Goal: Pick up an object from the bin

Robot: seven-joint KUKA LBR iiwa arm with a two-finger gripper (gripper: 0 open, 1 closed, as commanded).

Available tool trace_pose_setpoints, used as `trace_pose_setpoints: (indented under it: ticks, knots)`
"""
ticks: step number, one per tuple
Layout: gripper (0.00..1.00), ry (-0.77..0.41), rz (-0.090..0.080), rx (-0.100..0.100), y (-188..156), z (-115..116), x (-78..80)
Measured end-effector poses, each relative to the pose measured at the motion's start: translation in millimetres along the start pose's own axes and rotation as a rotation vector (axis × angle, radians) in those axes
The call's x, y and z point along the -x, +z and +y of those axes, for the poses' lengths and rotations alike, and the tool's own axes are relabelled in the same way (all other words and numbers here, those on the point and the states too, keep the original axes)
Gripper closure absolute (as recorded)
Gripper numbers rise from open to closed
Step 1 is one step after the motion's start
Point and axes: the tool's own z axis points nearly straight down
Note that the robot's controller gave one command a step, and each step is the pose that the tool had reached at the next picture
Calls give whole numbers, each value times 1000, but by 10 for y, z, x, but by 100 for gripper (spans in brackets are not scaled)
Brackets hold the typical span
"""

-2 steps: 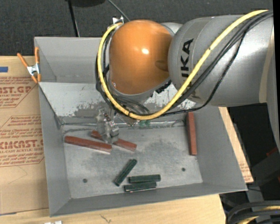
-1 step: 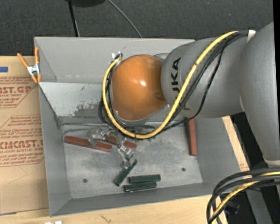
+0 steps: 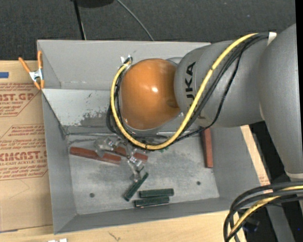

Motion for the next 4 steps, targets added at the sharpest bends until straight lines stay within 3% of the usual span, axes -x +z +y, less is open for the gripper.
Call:
trace_pose_setpoints:
  ticks: [1, 2, 3, 4]
  knots:
    - [0, -87, -3, -2, 352, -235, -374]
    - [100, -134, 2, 1, 804, 72, -791]
    - [0, -134, -3, -2, 799, 64, -781]
    - [0, -134, -2, -1, 799, 63, -781]
